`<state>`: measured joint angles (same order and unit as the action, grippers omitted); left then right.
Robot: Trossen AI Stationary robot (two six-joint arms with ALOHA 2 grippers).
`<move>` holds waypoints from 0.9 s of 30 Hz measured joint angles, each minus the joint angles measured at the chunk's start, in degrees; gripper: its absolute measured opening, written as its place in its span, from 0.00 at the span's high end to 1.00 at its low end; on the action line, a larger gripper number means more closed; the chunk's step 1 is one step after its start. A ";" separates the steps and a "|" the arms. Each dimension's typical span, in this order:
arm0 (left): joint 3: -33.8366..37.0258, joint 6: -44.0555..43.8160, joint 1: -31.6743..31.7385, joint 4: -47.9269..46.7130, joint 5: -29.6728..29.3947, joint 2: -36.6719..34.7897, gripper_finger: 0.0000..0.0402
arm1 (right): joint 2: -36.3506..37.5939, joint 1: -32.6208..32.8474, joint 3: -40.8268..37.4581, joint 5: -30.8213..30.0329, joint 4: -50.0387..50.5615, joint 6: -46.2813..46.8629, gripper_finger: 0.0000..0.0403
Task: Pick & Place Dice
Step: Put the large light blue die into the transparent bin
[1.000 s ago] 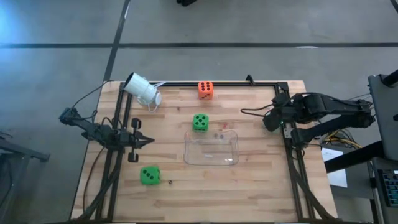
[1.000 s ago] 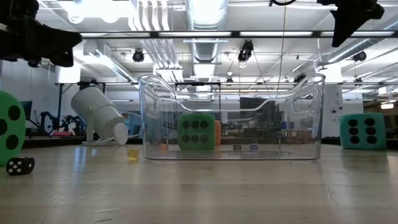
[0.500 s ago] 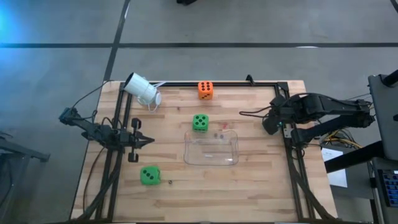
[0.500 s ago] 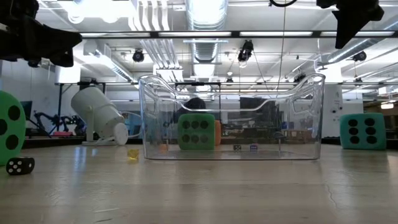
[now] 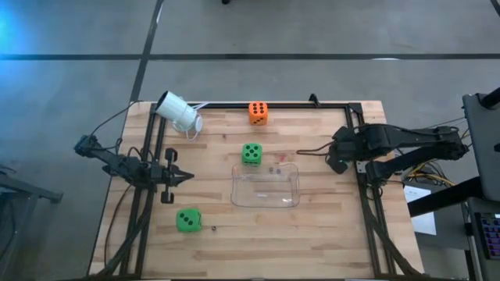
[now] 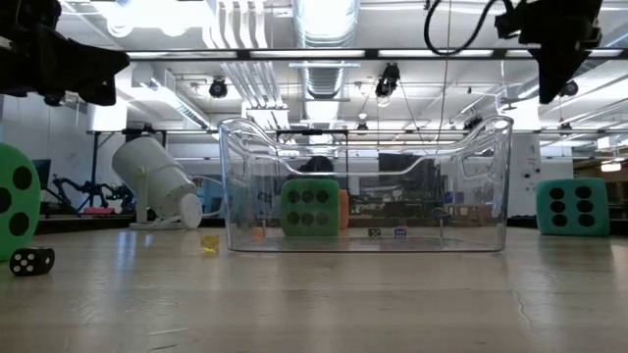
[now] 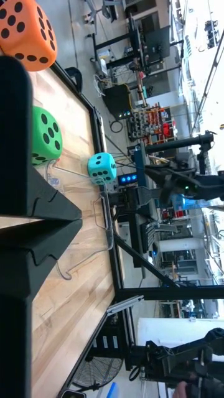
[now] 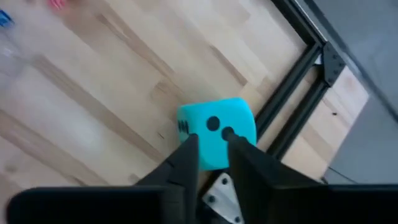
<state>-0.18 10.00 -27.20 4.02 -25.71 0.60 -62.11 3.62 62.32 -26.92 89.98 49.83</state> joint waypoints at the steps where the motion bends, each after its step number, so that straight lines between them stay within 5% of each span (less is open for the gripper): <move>1: 0.01 0.01 0.00 0.01 0.01 0.00 0.97 | 0.01 -0.28 -0.58 -0.03 0.06 -0.41 0.72; 16: 0.01 0.01 0.01 0.00 0.00 0.00 0.97 | 2.17 -8.88 0.32 0.19 -0.73 -4.80 0.14; 27: 0.01 -0.01 0.01 0.02 0.00 0.00 0.97 | 3.13 -13.25 -3.17 3.91 -5.27 -9.46 0.01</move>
<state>-0.18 10.00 -27.19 4.03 -25.71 0.60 -58.98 -9.64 59.14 -23.01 84.71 40.37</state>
